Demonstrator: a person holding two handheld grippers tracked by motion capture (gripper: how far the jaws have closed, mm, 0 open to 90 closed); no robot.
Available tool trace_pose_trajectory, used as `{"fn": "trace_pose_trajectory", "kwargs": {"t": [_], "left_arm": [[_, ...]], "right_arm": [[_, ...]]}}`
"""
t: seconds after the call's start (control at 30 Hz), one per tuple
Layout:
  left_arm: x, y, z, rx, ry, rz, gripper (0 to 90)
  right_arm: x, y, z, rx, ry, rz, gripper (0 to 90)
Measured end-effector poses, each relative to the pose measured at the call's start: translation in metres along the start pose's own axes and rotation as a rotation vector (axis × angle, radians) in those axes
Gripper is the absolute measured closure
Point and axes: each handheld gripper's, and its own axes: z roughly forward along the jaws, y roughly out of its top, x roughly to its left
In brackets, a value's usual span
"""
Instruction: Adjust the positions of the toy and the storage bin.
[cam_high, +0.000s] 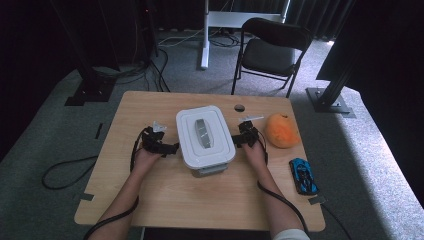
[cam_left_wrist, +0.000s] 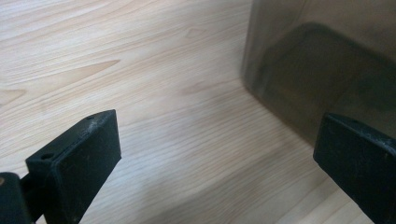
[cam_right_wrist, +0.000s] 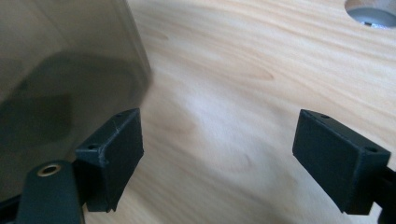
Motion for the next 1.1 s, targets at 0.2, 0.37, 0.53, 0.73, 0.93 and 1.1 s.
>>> {"fn": "trace_pose_trajectory", "kwargs": {"t": [0.2, 0.37, 0.53, 0.73, 0.93, 1.1], "left_arm": [[-0.004, 0.001, 0.003, 0.005, -0.010, 0.025, 1.2], [-0.003, 0.008, -0.002, -0.027, -0.016, 0.019, 1.2], [-0.005, 0.012, -0.005, -0.029, -0.003, 0.028, 1.2], [-0.009, 0.013, -0.010, -0.029, 0.000, 0.043, 1.3], [-0.014, 0.009, -0.017, -0.023, 0.005, 0.058, 1.3], [-0.019, 0.002, -0.024, -0.022, 0.004, 0.068, 1.3]], "right_arm": [[0.007, 0.012, 0.007, -0.005, 0.020, -0.024, 16.0], [0.009, 0.016, 0.007, -0.027, 0.031, -0.029, 16.9], [0.009, 0.019, 0.003, -0.039, 0.044, -0.036, 18.2], [0.012, 0.021, 0.001, -0.043, 0.043, -0.059, 21.3], [0.017, 0.022, -0.003, -0.033, 0.063, -0.088, 23.4], [0.022, 0.020, -0.007, -0.020, 0.077, -0.118, 23.5]]}}
